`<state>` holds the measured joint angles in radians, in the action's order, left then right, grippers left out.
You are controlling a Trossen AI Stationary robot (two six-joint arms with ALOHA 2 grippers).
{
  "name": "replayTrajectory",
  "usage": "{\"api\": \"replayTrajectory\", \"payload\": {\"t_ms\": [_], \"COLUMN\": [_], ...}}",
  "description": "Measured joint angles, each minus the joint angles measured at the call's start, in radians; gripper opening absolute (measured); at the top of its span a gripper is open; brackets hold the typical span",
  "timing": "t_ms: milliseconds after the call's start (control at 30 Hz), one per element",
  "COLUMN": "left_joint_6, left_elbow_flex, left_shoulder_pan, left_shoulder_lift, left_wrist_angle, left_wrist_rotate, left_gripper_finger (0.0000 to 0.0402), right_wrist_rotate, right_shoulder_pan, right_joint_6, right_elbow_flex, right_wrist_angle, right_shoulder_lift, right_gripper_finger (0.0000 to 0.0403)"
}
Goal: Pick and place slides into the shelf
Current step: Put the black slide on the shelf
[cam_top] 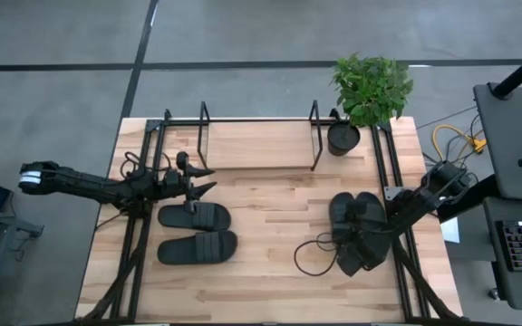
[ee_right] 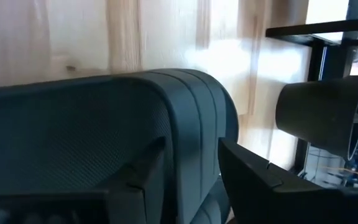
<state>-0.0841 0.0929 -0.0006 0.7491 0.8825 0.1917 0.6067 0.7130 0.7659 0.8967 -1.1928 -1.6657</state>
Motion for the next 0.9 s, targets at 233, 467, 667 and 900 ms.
{"api": "replayTrajectory", "payload": {"t_ms": [233, 467, 667, 900], "left_joint_6": [0.000, 0.000, 0.000, 0.000], "left_elbow_flex": [0.000, 0.000, 0.000, 0.000], "left_shoulder_pan": [0.000, 0.000, 0.000, 0.000], "left_shoulder_lift": [0.003, 0.009, 0.007, 0.004], "left_wrist_angle": [-0.002, 0.001, -0.001, 0.004], "left_wrist_rotate": [0.000, 0.000, 0.000, 0.000], "left_gripper_finger": [0.0148, 0.0148, 0.0148, 0.0148], "right_wrist_rotate": [0.000, 0.011, 0.056, 0.113], "right_shoulder_pan": [0.000, -0.016, -0.020, -0.020], "right_joint_6": [0.033, 0.109, 0.180, 0.204], "right_elbow_flex": [-0.035, -0.054, -0.055, -0.019], "right_wrist_angle": [0.004, 0.003, 0.000, -0.006], "right_shoulder_lift": [0.002, 0.003, 0.003, 0.047], "right_gripper_finger": [0.0094, 0.0018, 0.0011, 0.0010]}}
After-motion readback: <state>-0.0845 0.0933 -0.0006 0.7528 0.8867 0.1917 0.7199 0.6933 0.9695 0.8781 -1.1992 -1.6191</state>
